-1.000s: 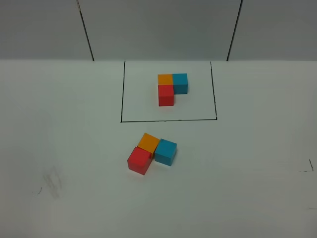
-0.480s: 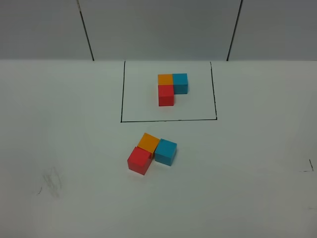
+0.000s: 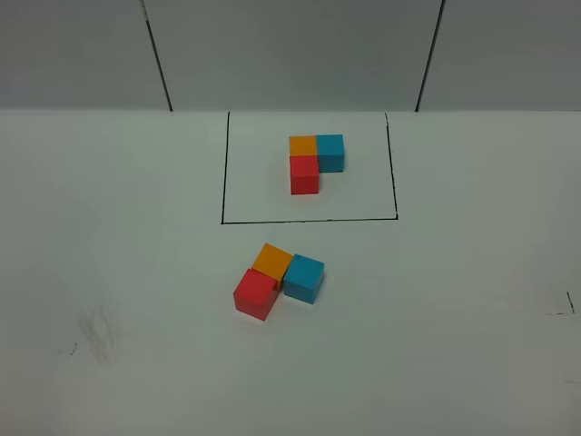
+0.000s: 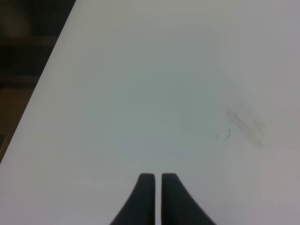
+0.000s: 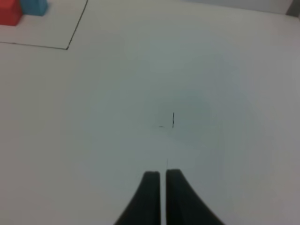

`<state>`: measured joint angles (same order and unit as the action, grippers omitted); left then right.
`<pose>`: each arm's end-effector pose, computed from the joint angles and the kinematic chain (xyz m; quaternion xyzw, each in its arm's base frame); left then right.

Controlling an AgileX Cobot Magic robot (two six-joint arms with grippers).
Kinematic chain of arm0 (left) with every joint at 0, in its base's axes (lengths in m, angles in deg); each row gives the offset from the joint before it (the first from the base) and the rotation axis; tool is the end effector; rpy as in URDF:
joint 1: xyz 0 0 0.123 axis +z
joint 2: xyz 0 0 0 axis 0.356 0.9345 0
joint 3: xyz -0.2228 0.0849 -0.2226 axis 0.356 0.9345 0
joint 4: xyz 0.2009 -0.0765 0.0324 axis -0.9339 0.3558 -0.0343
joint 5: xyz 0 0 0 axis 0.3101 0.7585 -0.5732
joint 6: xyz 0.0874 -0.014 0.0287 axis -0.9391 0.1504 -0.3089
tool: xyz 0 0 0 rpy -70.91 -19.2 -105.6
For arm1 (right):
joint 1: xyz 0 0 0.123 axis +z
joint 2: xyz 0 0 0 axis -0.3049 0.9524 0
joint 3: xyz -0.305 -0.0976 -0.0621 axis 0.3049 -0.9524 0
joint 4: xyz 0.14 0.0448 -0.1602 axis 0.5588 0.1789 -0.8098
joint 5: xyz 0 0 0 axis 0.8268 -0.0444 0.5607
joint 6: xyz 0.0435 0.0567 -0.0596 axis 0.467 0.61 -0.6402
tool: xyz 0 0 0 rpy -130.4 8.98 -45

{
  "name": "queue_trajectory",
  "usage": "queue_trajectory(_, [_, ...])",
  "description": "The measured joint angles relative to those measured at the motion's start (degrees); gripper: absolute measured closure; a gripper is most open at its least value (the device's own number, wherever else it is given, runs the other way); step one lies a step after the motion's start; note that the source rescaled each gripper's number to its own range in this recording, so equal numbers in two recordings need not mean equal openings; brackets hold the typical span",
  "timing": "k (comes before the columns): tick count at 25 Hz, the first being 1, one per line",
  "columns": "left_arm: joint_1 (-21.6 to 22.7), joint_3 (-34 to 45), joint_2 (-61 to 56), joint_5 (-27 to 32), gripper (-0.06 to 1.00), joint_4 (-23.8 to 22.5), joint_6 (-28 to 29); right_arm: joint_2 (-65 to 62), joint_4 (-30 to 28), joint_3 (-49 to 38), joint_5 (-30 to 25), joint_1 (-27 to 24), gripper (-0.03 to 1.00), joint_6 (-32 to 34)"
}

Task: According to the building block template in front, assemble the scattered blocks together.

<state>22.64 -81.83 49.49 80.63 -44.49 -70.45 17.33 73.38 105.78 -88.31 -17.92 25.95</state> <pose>-0.0776 0.0111 0.2613 -0.0371 0.8470 0.0785 0.5245 -0.0769 0.0009 0.2600 -0.0394 0.8500 -0.0214 0.5249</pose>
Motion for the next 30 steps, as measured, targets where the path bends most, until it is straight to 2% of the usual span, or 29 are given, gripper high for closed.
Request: queue_trajectory(30, [0.0,0.0,0.0,0.0,0.94,0.0,0.0,0.0,0.0,0.0,0.0,0.0,0.97,0.0])
